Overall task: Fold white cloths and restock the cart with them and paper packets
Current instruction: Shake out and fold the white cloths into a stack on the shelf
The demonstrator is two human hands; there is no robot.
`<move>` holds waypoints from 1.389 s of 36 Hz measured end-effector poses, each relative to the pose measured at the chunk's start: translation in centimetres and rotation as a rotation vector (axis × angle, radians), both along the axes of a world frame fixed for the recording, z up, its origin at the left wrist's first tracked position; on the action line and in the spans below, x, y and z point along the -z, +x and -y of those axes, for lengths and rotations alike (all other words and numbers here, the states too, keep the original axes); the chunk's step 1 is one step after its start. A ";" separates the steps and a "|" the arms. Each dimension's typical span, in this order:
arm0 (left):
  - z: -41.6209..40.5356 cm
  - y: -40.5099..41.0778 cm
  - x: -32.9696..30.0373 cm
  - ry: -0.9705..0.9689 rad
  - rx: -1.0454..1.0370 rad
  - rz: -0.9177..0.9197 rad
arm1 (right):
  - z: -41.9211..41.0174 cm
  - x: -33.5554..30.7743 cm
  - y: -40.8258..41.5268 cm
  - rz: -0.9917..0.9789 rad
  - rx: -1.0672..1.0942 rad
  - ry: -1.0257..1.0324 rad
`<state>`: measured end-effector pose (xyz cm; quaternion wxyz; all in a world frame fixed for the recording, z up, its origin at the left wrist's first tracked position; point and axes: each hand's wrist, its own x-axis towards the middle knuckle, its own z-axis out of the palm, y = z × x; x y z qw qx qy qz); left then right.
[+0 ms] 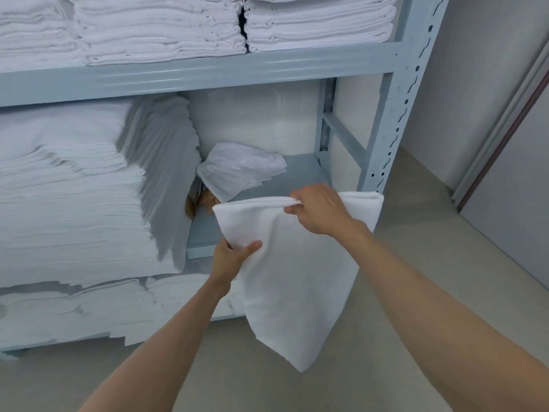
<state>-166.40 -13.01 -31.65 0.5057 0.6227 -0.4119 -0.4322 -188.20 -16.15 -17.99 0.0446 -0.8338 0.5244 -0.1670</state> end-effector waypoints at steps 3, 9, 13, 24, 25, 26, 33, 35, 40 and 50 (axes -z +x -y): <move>0.4 -1.0 0.2 0.027 0.070 -0.030 | 0.4 -1.9 -0.8 -0.018 0.011 -0.046; 1.1 -3.3 1.8 0.080 0.182 0.018 | 0.9 -5.1 -2.7 0.003 0.072 -0.079; 1.5 -5.0 3.1 0.104 0.139 0.004 | 1.5 -6.8 -3.9 0.070 0.105 -0.106; 3.5 -6.9 0.9 0.099 0.169 -0.091 | 4.9 -8.5 -5.5 0.052 0.274 -0.260; 3.6 -7.2 0.5 0.096 0.187 -0.091 | 5.1 -8.4 -5.4 0.039 0.298 -0.280; 3.6 -7.5 0.3 0.095 0.210 -0.086 | 5.4 -8.3 -5.1 0.030 0.323 -0.300; 3.3 -9.0 -1.5 0.040 0.343 -0.073 | 6.6 -6.3 -3.6 0.100 0.365 -0.426; 3.1 -8.8 -1.8 0.047 0.351 -0.085 | 7.0 -5.3 -3.7 0.133 0.371 -0.443; 2.9 -7.4 -2.6 0.043 0.293 -0.202 | 6.8 0.0 -5.2 0.394 0.594 -0.291; 3.0 -9.7 -3.2 0.101 0.310 -0.438 | -6.3 20.8 -7.3 1.333 1.126 1.286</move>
